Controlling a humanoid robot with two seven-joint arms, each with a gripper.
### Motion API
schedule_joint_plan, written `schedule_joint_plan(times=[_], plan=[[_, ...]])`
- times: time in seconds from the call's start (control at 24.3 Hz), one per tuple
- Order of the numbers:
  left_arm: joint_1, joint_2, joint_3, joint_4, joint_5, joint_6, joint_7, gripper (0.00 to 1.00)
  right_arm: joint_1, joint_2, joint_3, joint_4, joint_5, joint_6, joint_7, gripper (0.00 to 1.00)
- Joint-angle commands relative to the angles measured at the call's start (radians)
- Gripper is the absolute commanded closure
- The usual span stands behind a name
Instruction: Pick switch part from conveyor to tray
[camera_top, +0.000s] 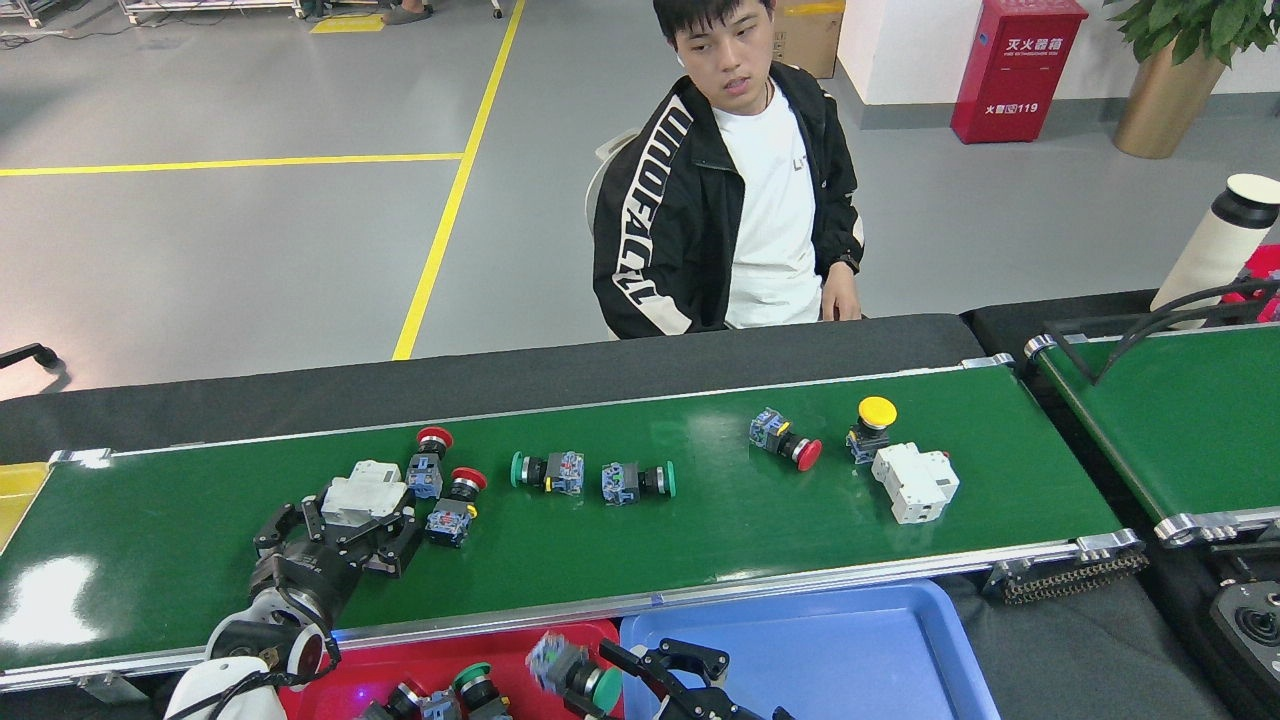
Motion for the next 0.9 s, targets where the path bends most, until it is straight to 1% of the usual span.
schedule_joint_plan(times=[0.0,0.04,0.12,0.16,0.21,0.33,0.41,0.49,0.53,0.62,0.7,0.74,0.82,0.86], plan=[[0.032,0.039,0.055,-0.079,0.052,-0.078,-0.004,0.89,-0.008,0.034,-0.04,-0.016,-0.004,0.037,0.007,0.03],[0.076,0.054,0.091,-0.135,0.084,-0.115,-0.009,0.89,-0.014,0.055,-0.076,-0.016,-0.004,0.085,0.007,0.04],[0.149,0.063,0.155,-0.234,0.123,-0.162,-0.022,0.88,-0.024,0.091,-0.139,-0.016,-0.004,0.192,0.007,0.05],[0.182,0.063,0.186,-0.272,0.141,-0.188,-0.03,0.88,-0.035,0.097,-0.168,-0.016,-0.004,0.252,0.007,0.04],[0.224,0.063,0.223,-0.309,0.161,-0.218,-0.033,0.88,-0.043,0.095,-0.197,-0.016,-0.004,0.321,0.005,0.04],[0.334,0.054,0.299,-0.393,0.204,-0.274,-0.036,0.88,-0.037,0.078,-0.249,-0.018,-0.004,0.435,-0.001,0.04],[0.406,0.051,0.315,-0.433,0.241,-0.29,-0.036,0.88,-0.008,0.063,-0.304,-0.025,-0.004,0.454,-0.005,0.04],[0.457,0.051,0.307,-0.475,0.27,-0.322,-0.032,0.88,0.052,0.057,-0.352,-0.056,-0.004,0.454,-0.039,0.04],[0.472,0.051,0.301,-0.508,0.273,-0.359,-0.03,0.88,0.084,0.049,-0.364,-0.081,-0.004,0.453,-0.056,0.04],[0.48,0.028,0.26,-0.559,0.27,-0.469,-0.035,0.89,0.14,0.025,-0.367,-0.11,-0.002,0.453,-0.085,0.04],[0.442,0.022,0.169,-0.559,0.261,-0.469,-0.038,0.89,0.147,0.022,-0.367,-0.108,-0.001,0.453,-0.085,0.04],[0.405,0.03,0.092,-0.559,0.252,-0.469,-0.044,0.88,0.138,0.022,-0.366,-0.102,0.004,0.456,-0.083,0.04],[0.345,0.04,-0.037,-0.559,0.241,-0.469,-0.062,0.88,0.104,0.041,-0.36,-0.073,0.008,0.459,-0.074,0.04],[0.316,0.05,-0.11,-0.559,0.224,-0.469,-0.07,0.88,0.058,0.057,-0.346,-0.045,0.013,0.461,-0.071,0.05]])
